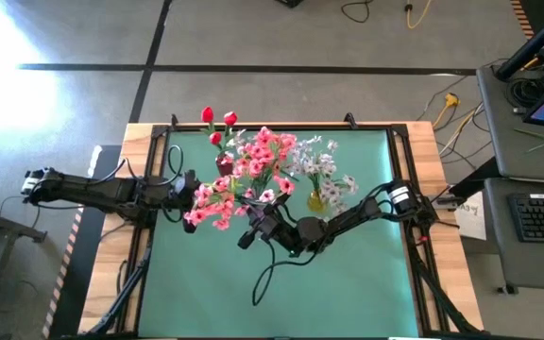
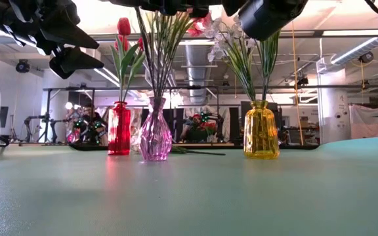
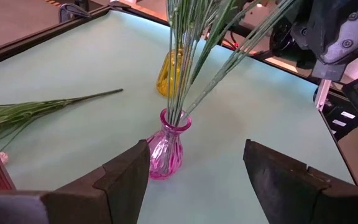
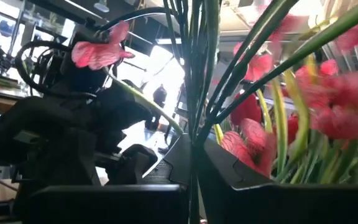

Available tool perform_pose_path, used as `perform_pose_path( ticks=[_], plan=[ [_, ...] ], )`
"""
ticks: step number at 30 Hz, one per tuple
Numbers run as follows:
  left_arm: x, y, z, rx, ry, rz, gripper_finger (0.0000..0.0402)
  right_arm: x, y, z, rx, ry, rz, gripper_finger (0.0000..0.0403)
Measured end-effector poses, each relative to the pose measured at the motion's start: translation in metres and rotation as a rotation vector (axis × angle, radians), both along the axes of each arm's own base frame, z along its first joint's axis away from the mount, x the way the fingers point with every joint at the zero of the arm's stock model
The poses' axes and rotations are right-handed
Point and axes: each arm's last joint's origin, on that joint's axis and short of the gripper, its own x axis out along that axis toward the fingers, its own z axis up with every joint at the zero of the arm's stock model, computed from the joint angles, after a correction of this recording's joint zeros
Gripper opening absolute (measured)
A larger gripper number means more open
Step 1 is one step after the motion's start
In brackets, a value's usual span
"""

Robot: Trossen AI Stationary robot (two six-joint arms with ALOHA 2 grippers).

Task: Sort flowers into vase by color
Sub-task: Put the pink flower into the purple vase

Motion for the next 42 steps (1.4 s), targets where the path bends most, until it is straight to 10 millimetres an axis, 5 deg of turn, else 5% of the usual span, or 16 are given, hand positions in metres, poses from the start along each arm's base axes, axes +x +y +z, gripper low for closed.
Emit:
perform_pose_path(
  ticks=[42],
  plan=[
    [0.000,0.000,-0.001,-0.002,0.009,0.000,0.0249,-0.004,-0.006,-0.035,0.105,0.101,-0.009,0.0012]
  ],
)
